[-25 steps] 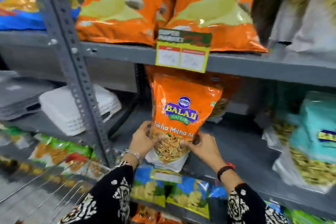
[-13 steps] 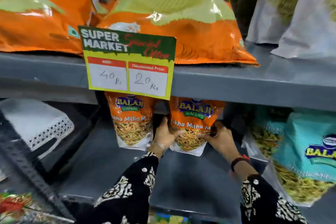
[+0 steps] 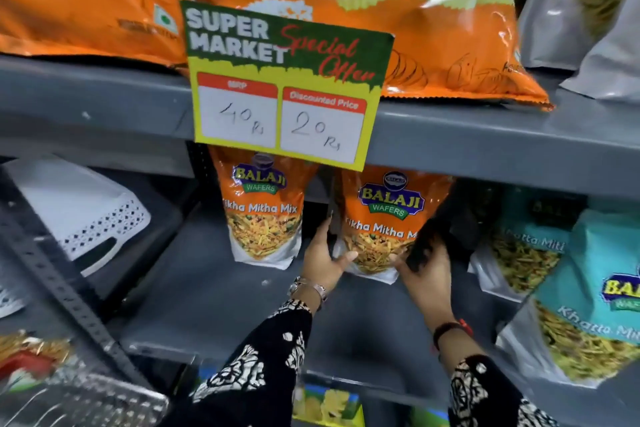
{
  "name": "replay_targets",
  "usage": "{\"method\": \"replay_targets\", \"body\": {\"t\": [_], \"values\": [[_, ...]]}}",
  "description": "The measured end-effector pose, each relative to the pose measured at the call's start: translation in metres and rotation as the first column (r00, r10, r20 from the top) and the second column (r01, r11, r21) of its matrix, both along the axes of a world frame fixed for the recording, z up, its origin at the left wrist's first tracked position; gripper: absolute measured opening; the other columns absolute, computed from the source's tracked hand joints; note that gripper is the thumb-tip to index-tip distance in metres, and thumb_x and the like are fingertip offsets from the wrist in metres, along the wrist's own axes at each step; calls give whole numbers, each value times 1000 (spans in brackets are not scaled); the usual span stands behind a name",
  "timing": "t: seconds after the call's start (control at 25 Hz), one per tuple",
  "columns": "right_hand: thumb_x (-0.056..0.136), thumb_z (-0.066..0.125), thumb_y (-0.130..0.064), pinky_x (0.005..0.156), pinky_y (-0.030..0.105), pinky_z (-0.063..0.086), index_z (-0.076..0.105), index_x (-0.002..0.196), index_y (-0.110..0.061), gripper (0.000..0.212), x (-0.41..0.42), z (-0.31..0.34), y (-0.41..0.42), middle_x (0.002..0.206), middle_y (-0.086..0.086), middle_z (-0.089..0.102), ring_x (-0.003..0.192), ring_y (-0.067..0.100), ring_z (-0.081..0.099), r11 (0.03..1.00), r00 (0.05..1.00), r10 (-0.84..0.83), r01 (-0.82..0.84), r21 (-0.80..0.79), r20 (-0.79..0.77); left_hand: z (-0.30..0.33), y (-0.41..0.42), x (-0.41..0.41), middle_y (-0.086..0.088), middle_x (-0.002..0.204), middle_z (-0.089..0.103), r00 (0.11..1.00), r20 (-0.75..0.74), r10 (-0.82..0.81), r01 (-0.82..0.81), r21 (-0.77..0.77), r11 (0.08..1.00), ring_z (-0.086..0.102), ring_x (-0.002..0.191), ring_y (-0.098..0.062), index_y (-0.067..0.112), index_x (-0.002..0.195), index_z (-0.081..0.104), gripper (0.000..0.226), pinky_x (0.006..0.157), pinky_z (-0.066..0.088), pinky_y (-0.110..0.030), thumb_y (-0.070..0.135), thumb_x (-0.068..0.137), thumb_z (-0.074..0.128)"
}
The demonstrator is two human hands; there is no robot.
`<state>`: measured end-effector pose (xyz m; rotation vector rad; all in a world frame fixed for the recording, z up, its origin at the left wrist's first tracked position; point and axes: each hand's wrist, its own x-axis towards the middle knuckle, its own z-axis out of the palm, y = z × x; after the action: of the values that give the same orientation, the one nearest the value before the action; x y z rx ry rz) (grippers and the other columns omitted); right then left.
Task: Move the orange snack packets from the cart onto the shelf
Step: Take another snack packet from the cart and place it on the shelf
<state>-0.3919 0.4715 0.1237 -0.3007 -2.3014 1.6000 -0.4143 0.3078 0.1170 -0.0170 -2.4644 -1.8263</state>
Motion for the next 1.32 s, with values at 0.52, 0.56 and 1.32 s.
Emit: {"method": "replay_targets", "body": {"t": [0.52,0.56,1.32], "values": [[75,69,-10,99,29,34,46,121,-8,52,186,-73,-280,127,16,50,118,27,47,385,445,863,-885,262,237,-87,-266,351,-18,121,59,675,78,734,-665,-368,650,51,114,-30,10,121,47,54,93,38,-35,21,73,69],[75,69,-13,101,32,33,43,125,-10,56,198,-82,-302,132,15,47,122,26,44,290,359,881,-925,246,308,-98,-281,382,-18,120,59,621,91,778,-669,-455,587,50,115,-30,10,119,49,54,95,34,-36,27,72,70],[55,81,1,102,34,37,38,127,-12,85,277,-296,-482,130,12,52,119,23,47,-303,-335,478,-931,-206,812,-301,-333,494,-15,130,51,320,740,592,-816,-103,569,45,121,-29,4,122,46,82,102,38,-39,29,52,81]]}}
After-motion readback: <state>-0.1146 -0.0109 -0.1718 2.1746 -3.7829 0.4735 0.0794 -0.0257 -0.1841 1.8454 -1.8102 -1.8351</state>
